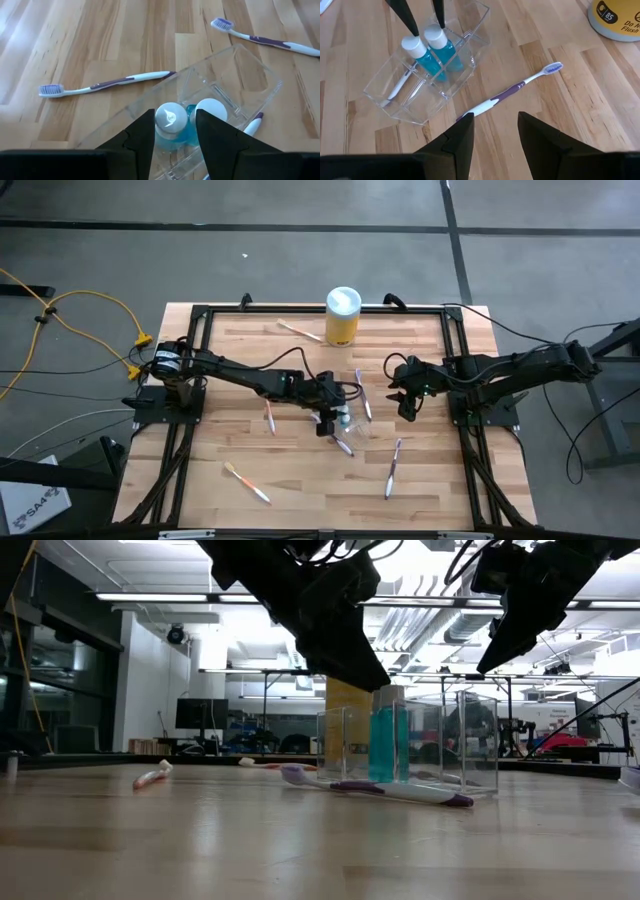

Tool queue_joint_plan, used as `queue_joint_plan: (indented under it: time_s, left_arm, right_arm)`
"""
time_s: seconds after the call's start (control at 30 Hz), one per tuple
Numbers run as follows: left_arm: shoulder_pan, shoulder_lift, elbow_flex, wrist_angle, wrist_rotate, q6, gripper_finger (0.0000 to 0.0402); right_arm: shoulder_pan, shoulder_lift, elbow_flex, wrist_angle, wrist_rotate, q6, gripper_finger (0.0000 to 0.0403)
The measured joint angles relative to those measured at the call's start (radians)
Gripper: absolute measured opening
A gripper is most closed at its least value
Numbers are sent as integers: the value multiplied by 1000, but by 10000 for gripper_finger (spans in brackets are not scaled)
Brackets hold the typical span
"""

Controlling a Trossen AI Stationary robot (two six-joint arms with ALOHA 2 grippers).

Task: Pick & Place toothbrushing station
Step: Put the mouthwash into the transparent organizer, then put the top orange toothbrush into the top compartment of the transparent organizer

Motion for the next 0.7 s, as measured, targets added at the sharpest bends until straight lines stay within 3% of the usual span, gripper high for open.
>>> queue_joint_plan:
  time_s: [0.7]
  left_arm:
    - [-16,-172,-3,-29,-30,91,138]
  right_arm:
    - [0,0,0,0,0,0,144]
